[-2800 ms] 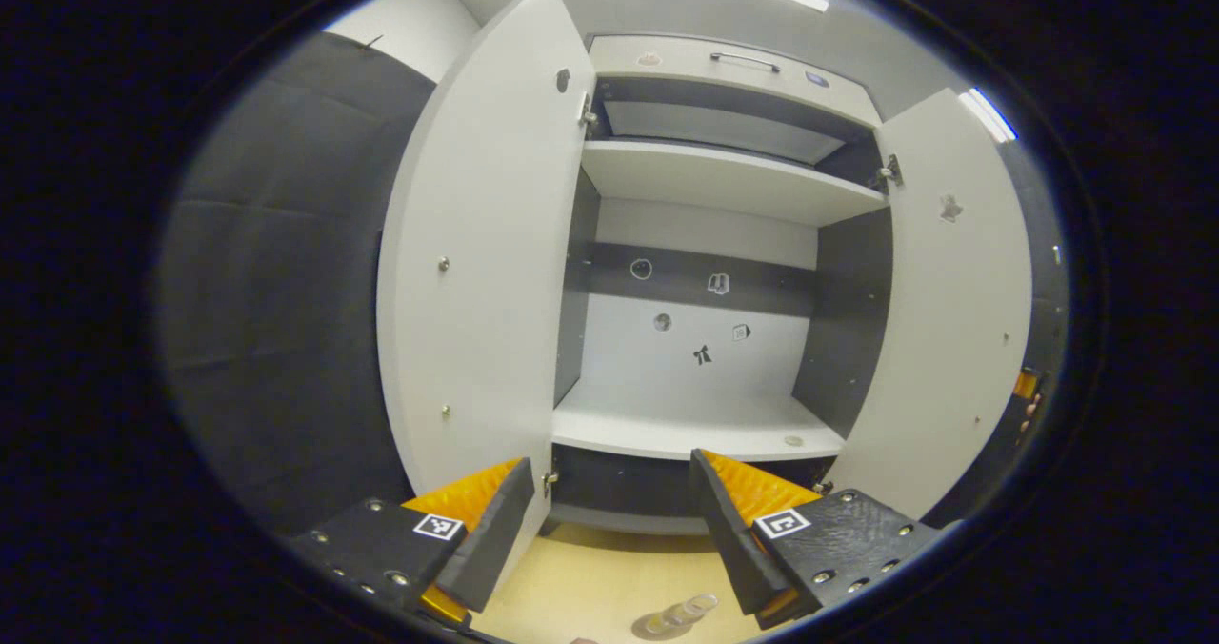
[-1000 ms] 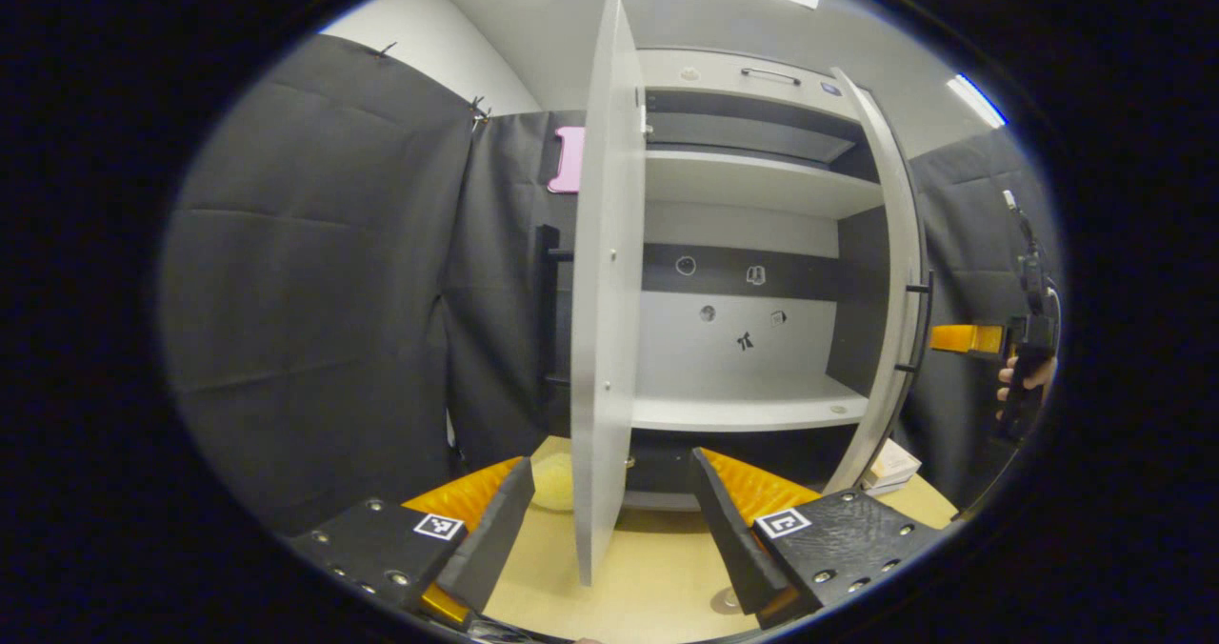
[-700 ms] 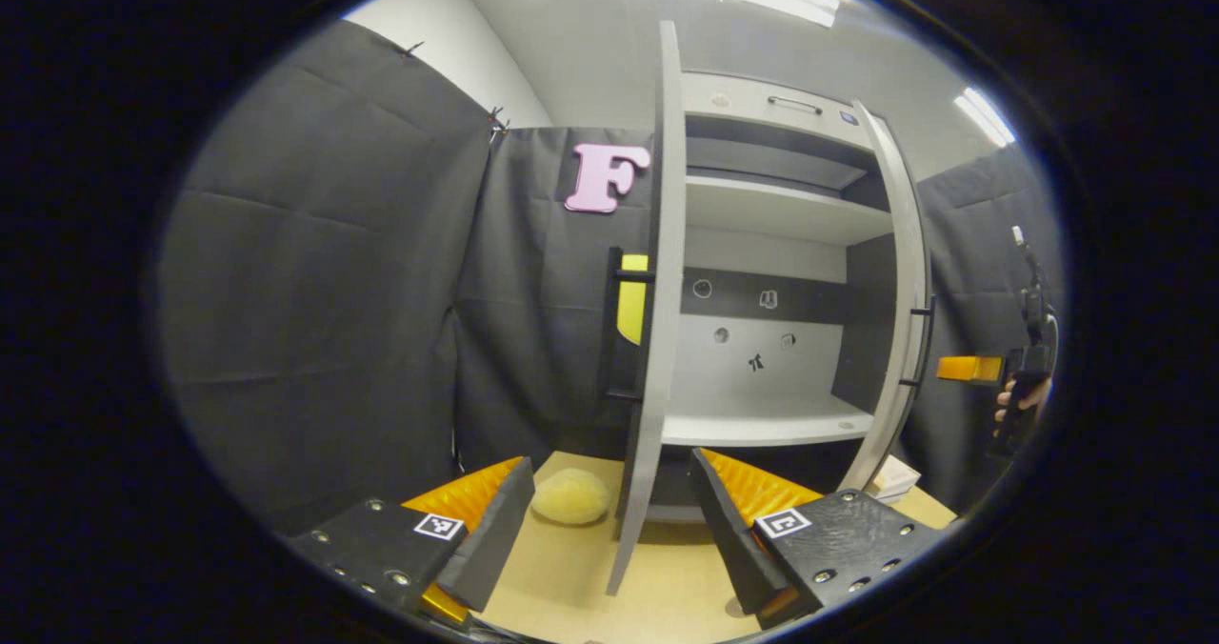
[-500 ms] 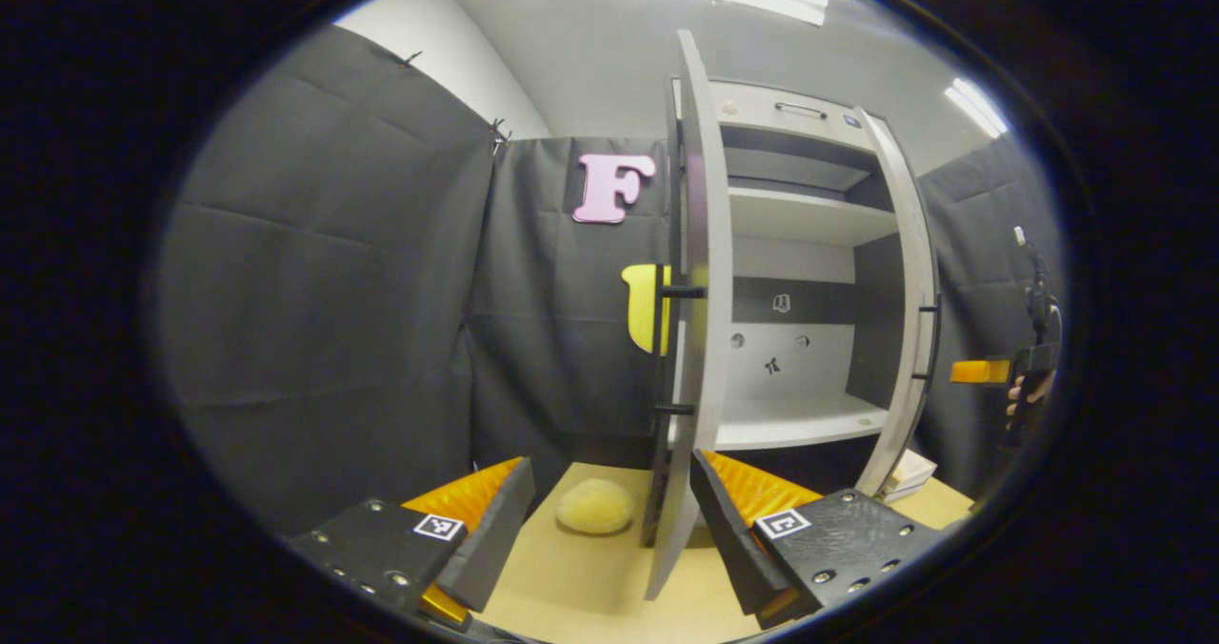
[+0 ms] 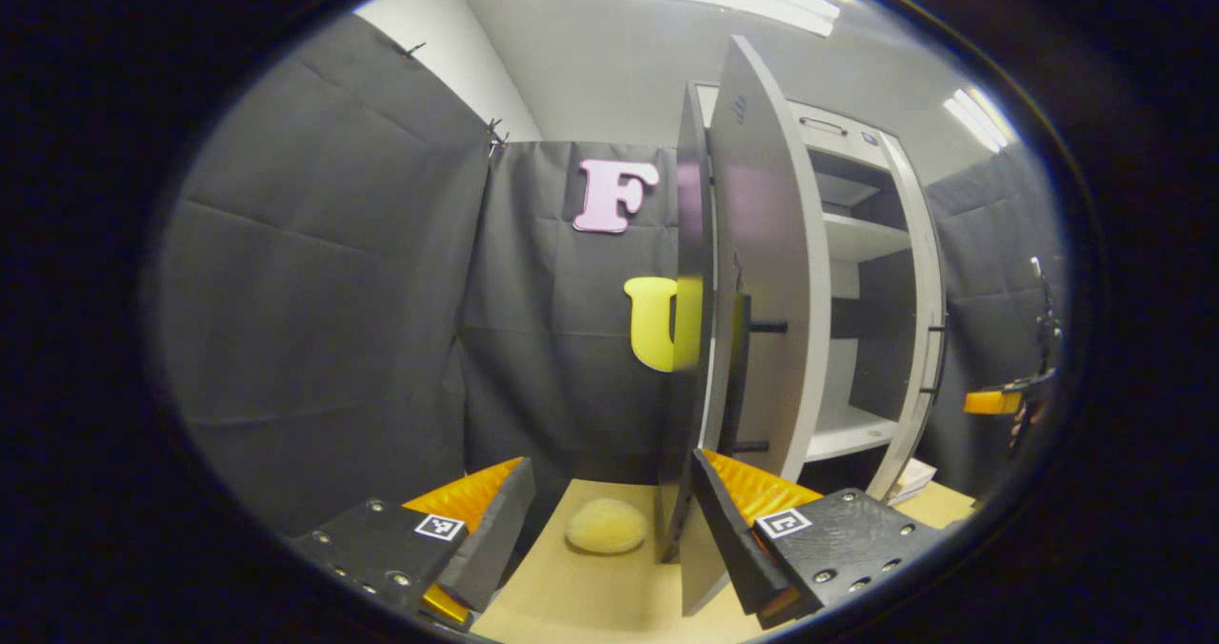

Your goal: Grasp the bottle in the cabinet with the left hand and place it on the coaster, then close the right door with the right hand and the left door with the left hand.

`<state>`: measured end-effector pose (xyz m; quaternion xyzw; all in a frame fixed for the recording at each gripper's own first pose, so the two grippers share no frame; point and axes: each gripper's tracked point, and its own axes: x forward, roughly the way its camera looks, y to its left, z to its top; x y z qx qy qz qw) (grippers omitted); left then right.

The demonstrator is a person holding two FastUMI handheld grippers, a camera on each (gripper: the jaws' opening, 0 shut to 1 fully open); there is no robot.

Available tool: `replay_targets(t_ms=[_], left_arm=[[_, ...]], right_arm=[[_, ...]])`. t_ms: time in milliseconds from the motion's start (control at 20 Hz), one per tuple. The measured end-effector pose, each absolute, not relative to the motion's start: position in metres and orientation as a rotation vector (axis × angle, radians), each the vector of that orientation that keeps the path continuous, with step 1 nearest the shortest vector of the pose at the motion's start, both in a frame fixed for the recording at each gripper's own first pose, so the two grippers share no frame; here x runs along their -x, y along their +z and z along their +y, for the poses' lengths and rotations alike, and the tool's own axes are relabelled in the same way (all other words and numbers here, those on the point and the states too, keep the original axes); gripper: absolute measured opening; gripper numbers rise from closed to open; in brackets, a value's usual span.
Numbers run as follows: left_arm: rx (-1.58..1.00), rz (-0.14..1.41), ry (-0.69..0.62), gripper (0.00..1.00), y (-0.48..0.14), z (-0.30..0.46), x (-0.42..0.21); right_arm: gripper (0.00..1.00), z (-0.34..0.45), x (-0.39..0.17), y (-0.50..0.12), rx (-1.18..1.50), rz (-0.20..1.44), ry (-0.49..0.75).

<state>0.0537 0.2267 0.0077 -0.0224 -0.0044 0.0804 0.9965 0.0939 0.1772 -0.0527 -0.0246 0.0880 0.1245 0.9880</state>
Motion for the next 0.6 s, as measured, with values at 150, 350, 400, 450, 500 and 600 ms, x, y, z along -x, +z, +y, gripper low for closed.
replay_targets(t_ms=[150,350,400,450,500,600], left_arm=[[0.092,-0.03,0.114,0.95,0.015,0.239,-0.072],[0.081,-0.039,0.072,0.95,0.032,0.249,-0.097],[0.078,-0.044,0.056,0.94,0.036,0.25,-0.103],[0.076,-0.043,0.04,0.95,0.039,0.25,-0.111],[0.079,-0.04,0.024,0.95,0.04,0.25,-0.116],[0.079,-0.033,-0.016,0.95,0.041,0.247,-0.125]], right_arm=[[0.98,0.173,-0.088,-0.05,0.073,0.159,0.226],[0.98,0.164,-0.078,-0.057,0.093,0.163,0.193],[0.98,0.162,-0.075,-0.059,0.1,0.17,0.186],[0.98,0.16,-0.073,-0.06,0.101,0.17,0.178],[0.98,0.158,-0.071,-0.06,0.099,0.167,0.169],[0.98,0.154,-0.068,-0.061,0.091,0.164,0.151]])
